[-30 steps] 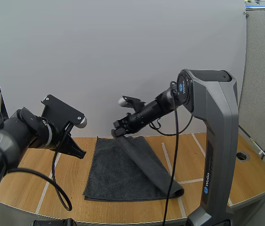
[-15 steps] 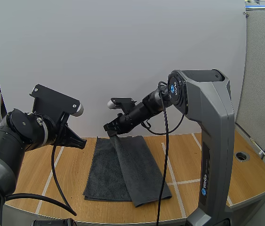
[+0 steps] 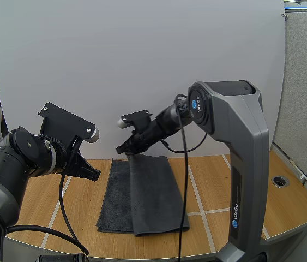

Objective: Fold the towel

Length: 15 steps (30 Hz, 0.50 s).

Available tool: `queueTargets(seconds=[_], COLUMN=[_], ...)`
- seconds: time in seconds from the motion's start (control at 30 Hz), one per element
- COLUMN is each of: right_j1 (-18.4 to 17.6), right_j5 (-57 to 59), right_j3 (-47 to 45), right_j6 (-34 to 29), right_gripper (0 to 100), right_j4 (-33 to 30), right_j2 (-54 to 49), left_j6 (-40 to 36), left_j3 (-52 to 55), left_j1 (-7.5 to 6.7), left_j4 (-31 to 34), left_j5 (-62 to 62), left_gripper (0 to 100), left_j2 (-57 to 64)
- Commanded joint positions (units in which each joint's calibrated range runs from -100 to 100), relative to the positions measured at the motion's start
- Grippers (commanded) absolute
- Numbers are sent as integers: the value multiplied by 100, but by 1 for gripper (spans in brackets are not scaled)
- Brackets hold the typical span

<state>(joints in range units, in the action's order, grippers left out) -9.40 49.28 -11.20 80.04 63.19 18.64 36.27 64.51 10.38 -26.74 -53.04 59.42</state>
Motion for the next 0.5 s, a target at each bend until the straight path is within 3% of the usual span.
queueTargets(seconds=[0.0, 0.47], right_j1=[-187, -246], right_j5=[-542, -521], right_j3=[301, 719], right_j6=[91, -28], right_gripper=[0, 0], right_j4=[26, 31], right_j2=[87, 875], left_j6=[-53, -74], left_j3=[10, 10], left_j1=[-8, -8], left_j4=[-24, -24], left_j5=[-5, -21], left_gripper=[0, 0], left_j2=[34, 34])
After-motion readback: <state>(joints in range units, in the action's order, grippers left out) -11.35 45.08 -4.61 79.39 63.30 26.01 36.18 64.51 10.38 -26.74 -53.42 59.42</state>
